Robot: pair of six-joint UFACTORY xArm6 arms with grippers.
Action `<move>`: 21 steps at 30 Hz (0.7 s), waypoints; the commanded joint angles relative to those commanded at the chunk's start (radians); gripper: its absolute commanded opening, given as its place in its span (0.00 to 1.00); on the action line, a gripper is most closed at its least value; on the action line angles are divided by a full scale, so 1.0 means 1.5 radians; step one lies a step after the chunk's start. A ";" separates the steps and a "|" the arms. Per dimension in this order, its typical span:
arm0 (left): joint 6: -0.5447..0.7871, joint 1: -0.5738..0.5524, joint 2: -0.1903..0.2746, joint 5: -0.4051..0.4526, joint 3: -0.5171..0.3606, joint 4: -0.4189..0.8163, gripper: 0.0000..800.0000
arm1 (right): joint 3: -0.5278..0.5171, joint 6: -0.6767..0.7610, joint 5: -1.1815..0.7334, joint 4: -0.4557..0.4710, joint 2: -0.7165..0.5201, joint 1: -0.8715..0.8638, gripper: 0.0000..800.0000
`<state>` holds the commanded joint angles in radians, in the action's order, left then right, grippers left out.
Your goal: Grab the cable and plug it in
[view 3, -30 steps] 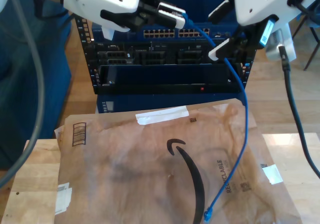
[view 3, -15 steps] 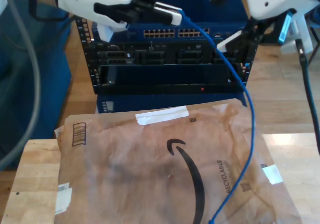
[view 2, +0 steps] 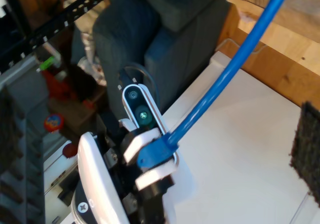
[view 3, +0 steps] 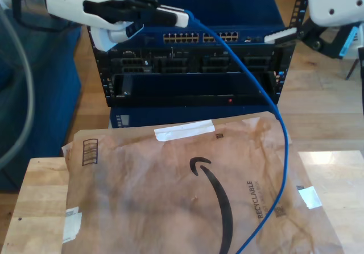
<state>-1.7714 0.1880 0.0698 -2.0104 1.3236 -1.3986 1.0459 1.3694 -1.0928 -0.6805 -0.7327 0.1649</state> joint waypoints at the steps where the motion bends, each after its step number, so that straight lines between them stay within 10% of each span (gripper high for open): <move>1: -0.013 0.000 0.000 -0.006 0.000 -0.004 0.00 | -0.014 -0.008 0.012 -0.018 -0.006 0.013 0.95; 10: -0.044 -0.001 -0.065 -0.070 0.005 -0.050 0.00 | -0.079 -0.114 0.106 -0.144 -0.074 0.046 0.96; 21: -0.070 -0.002 -0.073 -0.119 0.007 -0.094 0.00 | -0.102 -0.206 0.132 -0.208 -0.086 0.055 0.99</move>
<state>-1.8757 0.1849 -0.0391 -2.1884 1.3343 -1.5397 0.8924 1.0610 -0.8949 -0.9920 -0.8615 0.2478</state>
